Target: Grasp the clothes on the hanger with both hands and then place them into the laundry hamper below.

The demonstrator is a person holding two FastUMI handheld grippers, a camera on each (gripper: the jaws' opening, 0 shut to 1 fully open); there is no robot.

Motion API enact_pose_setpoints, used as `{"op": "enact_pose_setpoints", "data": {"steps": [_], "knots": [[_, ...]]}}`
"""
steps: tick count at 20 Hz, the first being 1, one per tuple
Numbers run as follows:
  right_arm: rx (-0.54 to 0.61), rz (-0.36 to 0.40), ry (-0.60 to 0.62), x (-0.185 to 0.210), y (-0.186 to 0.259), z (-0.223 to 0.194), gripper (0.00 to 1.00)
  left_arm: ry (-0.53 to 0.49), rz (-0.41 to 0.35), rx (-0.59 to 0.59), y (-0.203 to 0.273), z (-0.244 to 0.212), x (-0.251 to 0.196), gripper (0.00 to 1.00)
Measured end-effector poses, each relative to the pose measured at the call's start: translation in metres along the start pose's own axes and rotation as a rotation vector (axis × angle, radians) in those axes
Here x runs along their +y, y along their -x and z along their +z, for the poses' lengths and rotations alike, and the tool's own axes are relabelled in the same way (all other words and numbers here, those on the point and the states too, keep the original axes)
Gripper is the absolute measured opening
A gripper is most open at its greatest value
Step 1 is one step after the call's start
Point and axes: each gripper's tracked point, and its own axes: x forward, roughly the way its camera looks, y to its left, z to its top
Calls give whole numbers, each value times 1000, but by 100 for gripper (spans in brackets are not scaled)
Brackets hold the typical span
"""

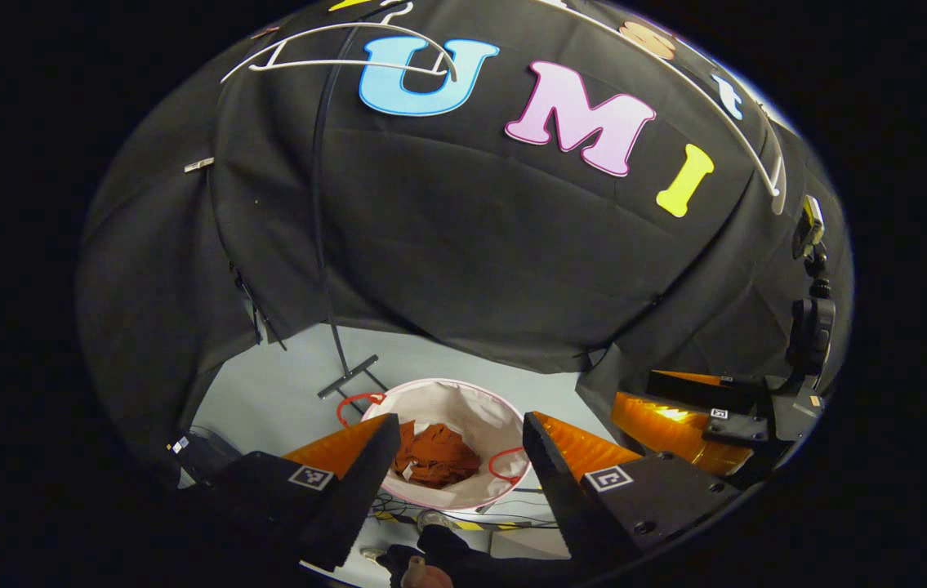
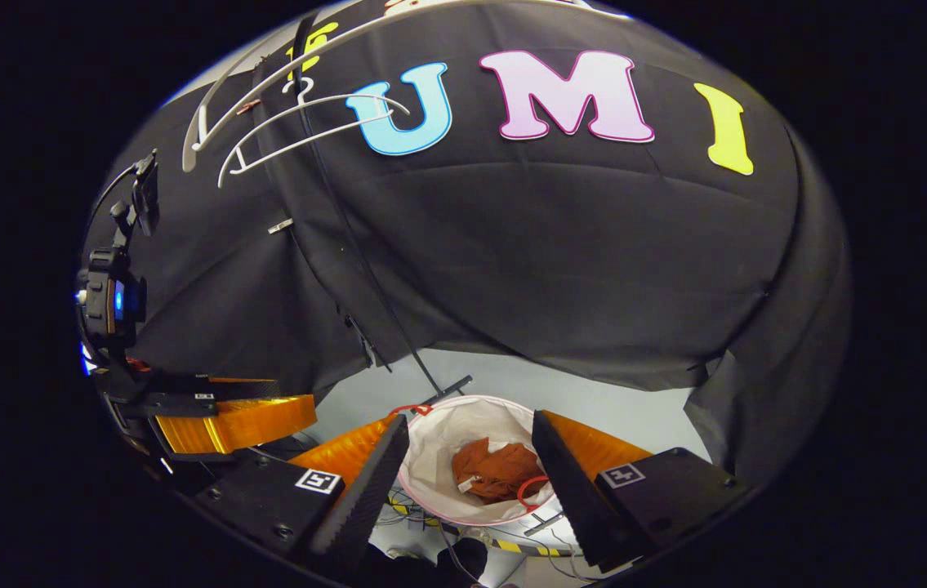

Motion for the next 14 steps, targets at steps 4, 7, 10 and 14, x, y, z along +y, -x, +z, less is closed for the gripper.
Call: {"op": "enact_pose_setpoints", "data": {"steps": [4,7,10,14], "knots": [[-53,6,35,15,16,6,99,-24,-17,-35,19,1,1,96],[-76,5,51,28,32,4,99,-45,-29,-66,40,0,3,96],[-109,2,43,49,52,-1,99,-63,-45,-111,73,-4,8,96],[-195,-27,42,80,96,3,99,-115,-88,-198,128,-1,14,95]]}}
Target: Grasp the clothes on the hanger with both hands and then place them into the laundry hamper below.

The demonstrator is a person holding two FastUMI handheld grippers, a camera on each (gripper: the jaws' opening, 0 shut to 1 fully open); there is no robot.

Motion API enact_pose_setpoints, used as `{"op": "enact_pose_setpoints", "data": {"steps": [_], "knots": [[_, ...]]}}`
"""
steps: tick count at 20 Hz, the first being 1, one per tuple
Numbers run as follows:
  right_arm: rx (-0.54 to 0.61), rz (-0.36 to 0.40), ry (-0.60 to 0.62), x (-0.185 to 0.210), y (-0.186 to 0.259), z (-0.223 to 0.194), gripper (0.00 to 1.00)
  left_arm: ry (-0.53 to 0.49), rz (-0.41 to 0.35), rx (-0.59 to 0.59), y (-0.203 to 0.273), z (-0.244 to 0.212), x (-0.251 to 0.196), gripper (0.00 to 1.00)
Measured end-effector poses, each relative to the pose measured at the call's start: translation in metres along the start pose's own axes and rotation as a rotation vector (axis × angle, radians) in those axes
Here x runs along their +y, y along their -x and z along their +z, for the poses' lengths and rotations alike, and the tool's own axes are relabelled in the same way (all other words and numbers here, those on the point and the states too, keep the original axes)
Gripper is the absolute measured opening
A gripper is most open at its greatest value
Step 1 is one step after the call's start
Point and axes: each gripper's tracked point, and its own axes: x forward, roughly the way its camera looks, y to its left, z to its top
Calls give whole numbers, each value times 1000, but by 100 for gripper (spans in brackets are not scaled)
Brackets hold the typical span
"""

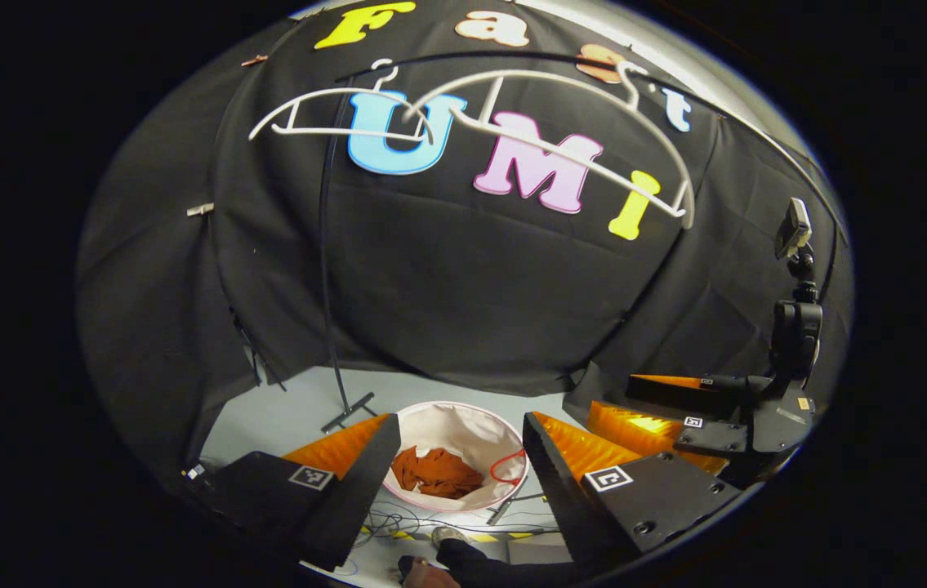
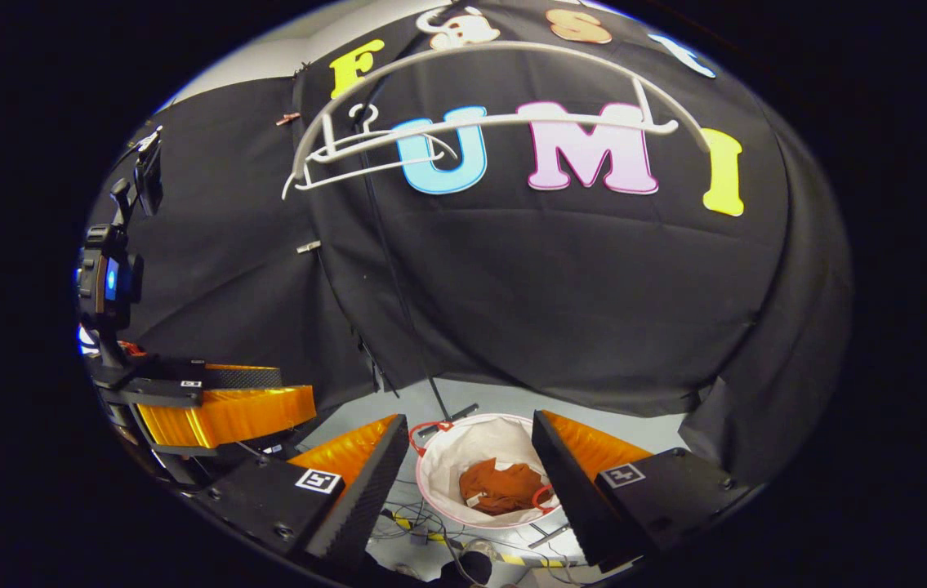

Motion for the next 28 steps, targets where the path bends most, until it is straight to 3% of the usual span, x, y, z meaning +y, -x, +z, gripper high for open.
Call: {"op": "enact_pose_setpoints", "data": {"steps": [7,15,19,21,26,28], "knots": [[-221,-41,-3,70,104,26,98,-87,-114,-228,132,17,-6,95],[-473,-74,-46,131,223,66,98,-135,-172,-415,261,35,-6,95],[-566,-100,-39,137,255,86,100,-145,-195,-480,292,44,-11,92],[-601,-104,-17,141,265,95,98,-152,-202,-499,300,48,-16,95],[-636,-84,5,150,280,103,100,-144,-225,-498,303,54,-31,92],[-649,-75,9,150,285,107,98,-144,-233,-508,305,59,-38,95]]}}
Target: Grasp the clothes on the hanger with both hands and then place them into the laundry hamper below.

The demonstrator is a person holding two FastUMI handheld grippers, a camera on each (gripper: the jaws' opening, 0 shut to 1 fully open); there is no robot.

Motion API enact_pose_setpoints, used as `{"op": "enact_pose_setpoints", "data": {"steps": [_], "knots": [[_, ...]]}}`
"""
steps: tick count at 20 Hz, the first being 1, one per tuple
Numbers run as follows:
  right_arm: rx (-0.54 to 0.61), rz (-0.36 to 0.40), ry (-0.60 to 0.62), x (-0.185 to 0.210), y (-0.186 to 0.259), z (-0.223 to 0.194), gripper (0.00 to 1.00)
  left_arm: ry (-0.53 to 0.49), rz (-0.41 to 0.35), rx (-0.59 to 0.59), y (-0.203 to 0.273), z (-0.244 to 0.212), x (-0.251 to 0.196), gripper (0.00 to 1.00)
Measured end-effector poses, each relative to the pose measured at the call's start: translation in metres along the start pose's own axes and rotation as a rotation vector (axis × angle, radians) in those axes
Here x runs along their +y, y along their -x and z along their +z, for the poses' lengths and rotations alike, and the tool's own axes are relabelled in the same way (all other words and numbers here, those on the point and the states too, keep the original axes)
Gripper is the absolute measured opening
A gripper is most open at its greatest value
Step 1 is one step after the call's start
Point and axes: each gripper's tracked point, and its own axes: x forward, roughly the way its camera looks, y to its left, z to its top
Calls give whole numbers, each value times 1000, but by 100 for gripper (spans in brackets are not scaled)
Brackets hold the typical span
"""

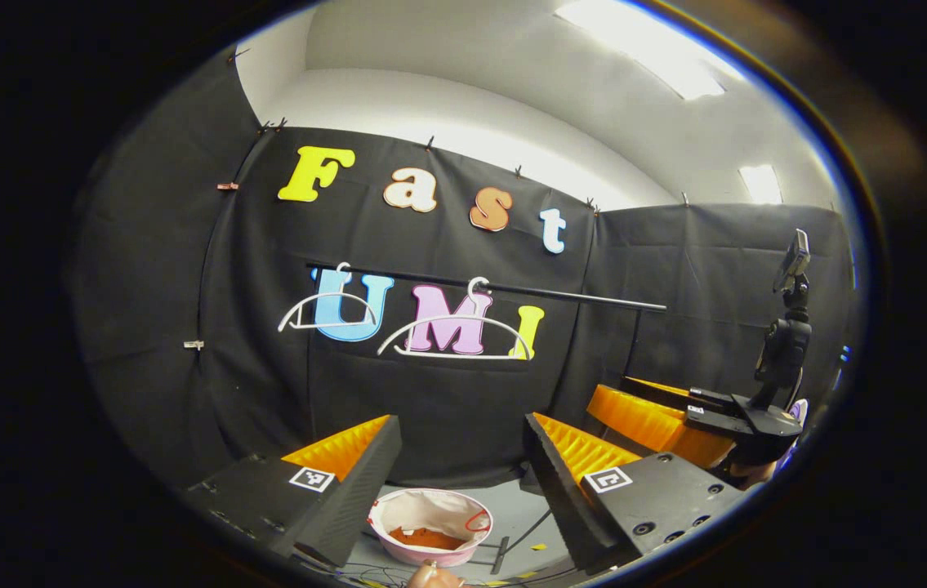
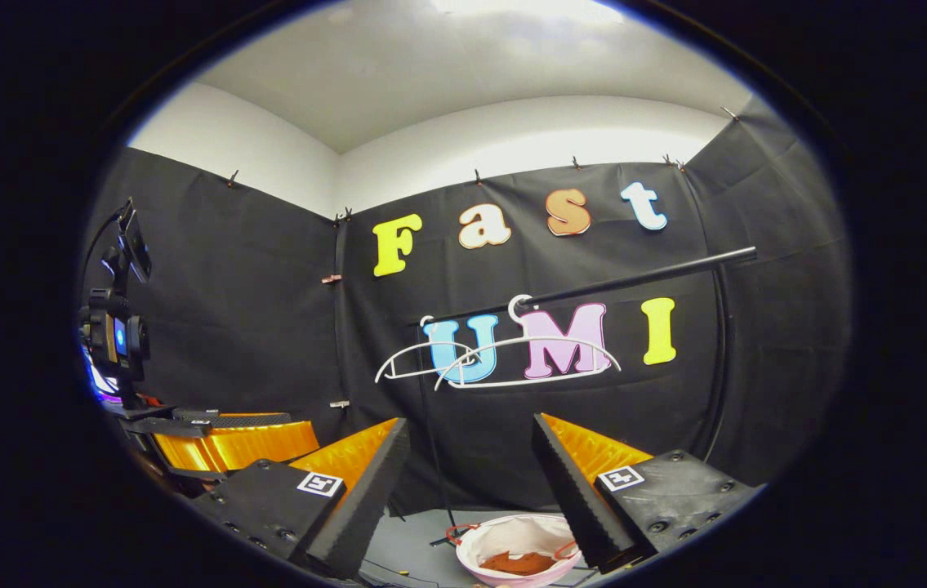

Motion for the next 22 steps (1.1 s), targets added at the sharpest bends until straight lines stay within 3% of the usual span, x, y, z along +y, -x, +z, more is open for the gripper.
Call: {"op": "enact_pose_setpoints", "data": {"steps": [8,22], "knots": [[-38,29,0,4,-1,19,100,-18,-3,-49,13,17,-20,92],[-58,70,22,33,20,24,97,-15,30,-60,43,21,-18,95]]}}
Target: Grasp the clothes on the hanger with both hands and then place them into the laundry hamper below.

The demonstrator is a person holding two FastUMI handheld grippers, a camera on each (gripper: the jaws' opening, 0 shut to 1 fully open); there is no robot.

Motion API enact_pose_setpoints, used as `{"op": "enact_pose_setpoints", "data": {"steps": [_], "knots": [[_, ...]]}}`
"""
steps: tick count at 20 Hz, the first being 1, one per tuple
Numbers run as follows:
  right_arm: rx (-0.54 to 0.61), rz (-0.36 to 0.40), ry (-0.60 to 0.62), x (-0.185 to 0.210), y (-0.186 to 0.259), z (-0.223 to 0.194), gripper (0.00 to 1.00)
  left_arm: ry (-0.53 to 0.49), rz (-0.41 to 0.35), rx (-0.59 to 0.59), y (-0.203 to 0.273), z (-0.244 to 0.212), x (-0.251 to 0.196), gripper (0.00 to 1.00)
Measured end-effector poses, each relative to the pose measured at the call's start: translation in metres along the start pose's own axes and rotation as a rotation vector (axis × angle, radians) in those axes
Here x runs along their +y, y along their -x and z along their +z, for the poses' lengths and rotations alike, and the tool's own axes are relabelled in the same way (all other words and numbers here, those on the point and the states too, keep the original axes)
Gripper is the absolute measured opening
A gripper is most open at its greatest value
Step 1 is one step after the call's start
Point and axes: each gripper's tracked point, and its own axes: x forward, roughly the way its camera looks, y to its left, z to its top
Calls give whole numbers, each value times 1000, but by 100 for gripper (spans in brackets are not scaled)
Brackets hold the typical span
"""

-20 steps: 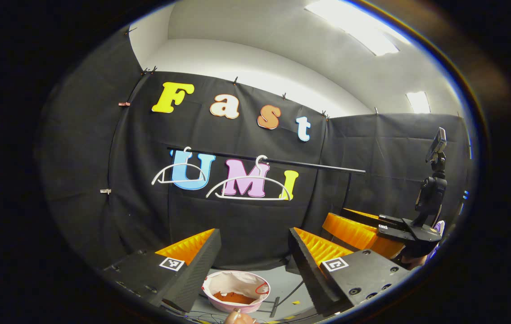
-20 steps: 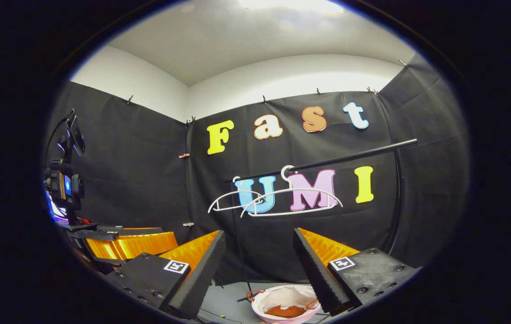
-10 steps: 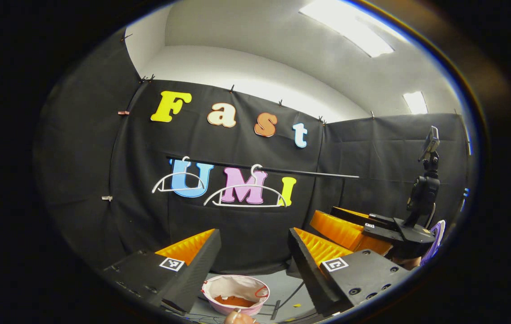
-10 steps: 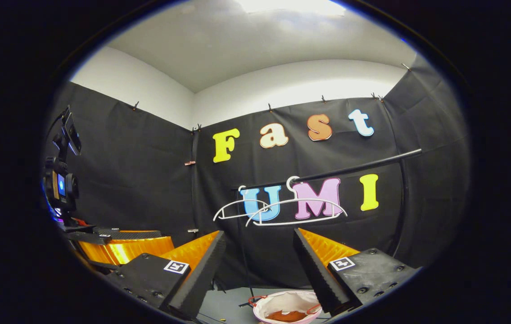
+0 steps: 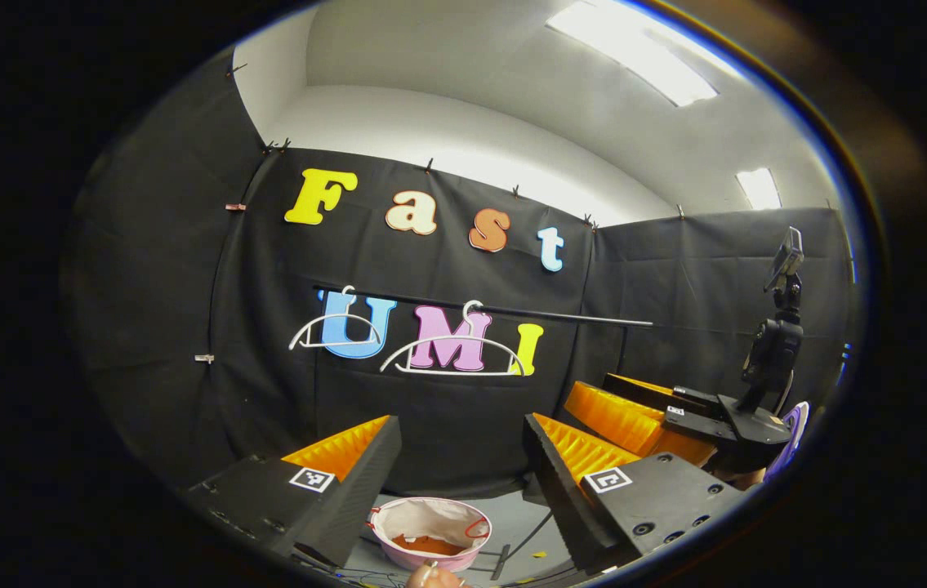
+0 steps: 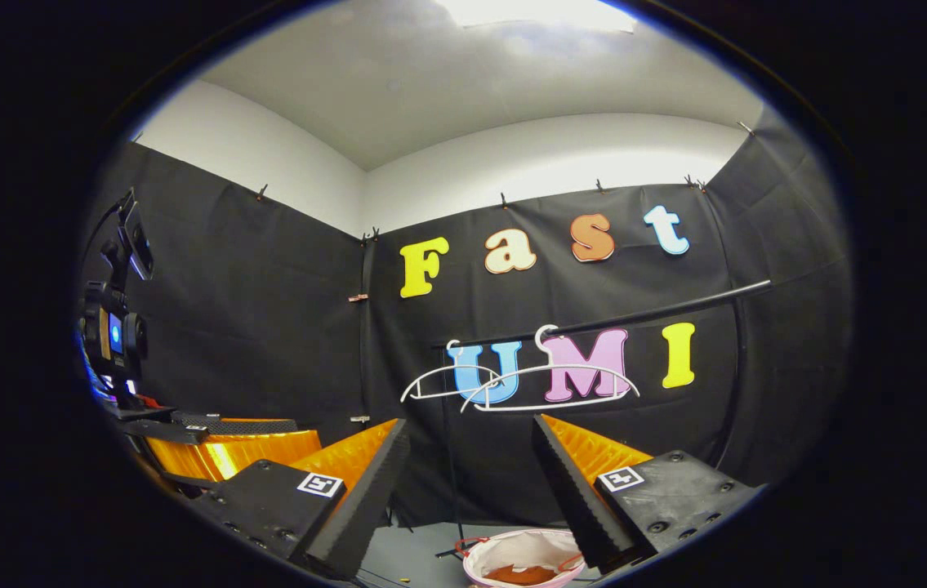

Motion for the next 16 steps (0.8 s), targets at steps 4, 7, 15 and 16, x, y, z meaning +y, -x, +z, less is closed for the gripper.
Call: {"op": "enact_pose_setpoints", "data": {"steps": [4,7,15,16], "knots": [[4,-8,-18,-1,3,1,97,4,8,0,1,-1,-1,95],[-3,-8,-32,-1,5,6,98,6,12,6,1,-3,-1,95],[-30,-29,-2,-5,8,12,97,8,-1,10,-4,-3,-7,95],[-38,-33,2,-7,9,13,97,5,-2,5,-5,-2,-8,95]]}}
